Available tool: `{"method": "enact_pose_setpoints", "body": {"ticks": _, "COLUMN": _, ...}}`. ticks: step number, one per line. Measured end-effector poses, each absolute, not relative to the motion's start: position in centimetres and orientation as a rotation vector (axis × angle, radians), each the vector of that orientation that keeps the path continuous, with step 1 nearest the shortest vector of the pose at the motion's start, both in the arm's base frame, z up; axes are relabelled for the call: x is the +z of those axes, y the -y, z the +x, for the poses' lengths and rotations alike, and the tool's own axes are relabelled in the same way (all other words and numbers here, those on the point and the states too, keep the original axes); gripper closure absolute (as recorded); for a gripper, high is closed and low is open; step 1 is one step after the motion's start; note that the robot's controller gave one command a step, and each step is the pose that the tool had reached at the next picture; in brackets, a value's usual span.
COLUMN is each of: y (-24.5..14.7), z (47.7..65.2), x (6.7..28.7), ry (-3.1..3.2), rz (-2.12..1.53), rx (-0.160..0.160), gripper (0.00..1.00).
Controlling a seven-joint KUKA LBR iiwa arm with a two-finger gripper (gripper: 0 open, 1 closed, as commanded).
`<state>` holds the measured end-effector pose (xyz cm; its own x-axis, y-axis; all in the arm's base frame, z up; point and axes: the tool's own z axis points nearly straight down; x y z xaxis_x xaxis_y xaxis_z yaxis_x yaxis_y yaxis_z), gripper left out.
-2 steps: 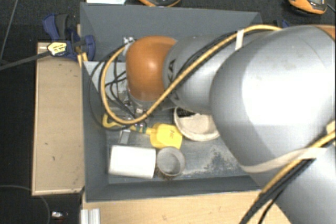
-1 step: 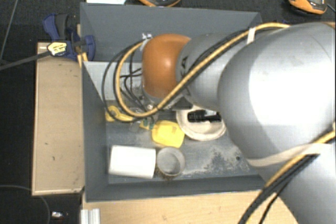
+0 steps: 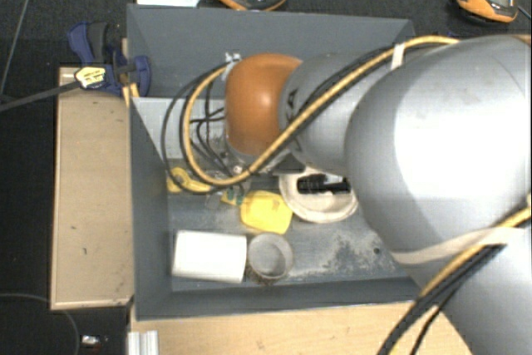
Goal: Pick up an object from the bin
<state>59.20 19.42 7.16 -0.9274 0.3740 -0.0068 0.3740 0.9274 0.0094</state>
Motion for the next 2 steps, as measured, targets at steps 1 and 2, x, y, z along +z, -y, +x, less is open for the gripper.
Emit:
{"method": "enact_pose_setpoints", "body": {"ticks": 1, "y": -19.4, "z": 59.2, "x": 8.8, "ry": -3.076, "rz": 0.598, "rx": 0.013, "gripper": 1.0}}
{"method": "enact_pose_setpoints", "body": {"ticks": 2, "y": -19.4, "z": 59.1, "x": 12.4, "ry": -3.077, "rz": 0.599, "rx": 0.011, "gripper": 1.0}}
